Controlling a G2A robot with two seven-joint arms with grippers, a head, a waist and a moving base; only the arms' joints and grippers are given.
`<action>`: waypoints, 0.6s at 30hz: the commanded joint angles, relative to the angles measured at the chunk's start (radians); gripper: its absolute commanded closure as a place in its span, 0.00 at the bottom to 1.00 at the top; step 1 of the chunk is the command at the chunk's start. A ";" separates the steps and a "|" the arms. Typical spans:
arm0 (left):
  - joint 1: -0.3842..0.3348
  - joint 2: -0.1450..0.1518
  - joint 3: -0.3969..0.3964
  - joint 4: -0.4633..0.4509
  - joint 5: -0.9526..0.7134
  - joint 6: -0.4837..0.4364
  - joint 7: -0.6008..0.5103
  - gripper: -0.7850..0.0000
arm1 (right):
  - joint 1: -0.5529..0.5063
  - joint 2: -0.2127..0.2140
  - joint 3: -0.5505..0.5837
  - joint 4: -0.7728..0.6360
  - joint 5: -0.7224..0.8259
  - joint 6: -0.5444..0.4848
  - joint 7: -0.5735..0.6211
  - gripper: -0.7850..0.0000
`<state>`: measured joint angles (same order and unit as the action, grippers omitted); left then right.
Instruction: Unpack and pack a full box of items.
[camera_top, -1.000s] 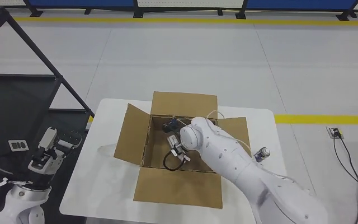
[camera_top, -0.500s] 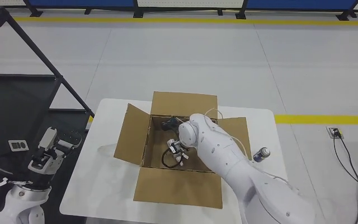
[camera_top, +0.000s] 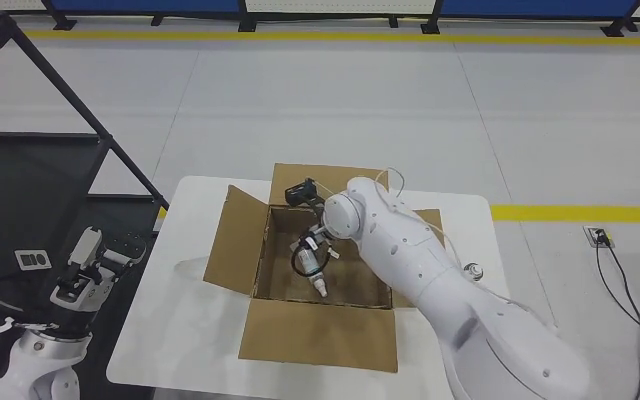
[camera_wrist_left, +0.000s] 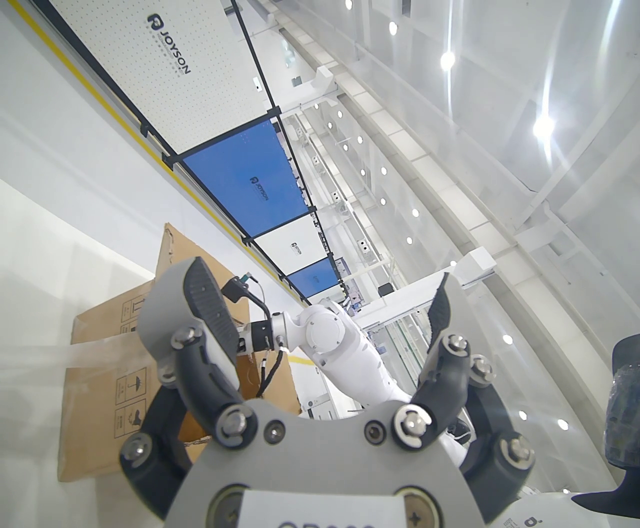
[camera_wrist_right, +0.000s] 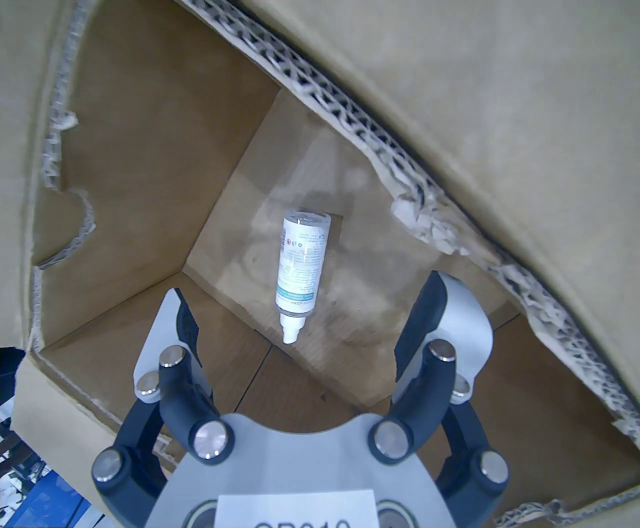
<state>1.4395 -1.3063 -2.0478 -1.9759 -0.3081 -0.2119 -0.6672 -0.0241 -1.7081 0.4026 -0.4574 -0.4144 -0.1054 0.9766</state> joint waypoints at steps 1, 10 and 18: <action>0.000 0.000 0.000 0.000 0.000 0.000 0.000 0.00 | -0.010 0.030 0.021 -0.081 -0.015 0.007 0.006 0.00; 0.000 0.000 0.000 0.000 0.000 0.000 0.000 0.00 | -0.240 0.272 0.271 -0.789 -0.301 0.270 0.163 0.00; 0.000 0.000 0.000 0.000 0.000 0.000 0.000 0.00 | -0.737 0.457 0.770 -1.491 -0.745 0.457 0.393 0.00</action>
<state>1.4395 -1.3063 -2.0478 -1.9759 -0.3081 -0.2119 -0.6672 -0.6783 -1.2641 1.0858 -1.8380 -1.1386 0.3621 1.3451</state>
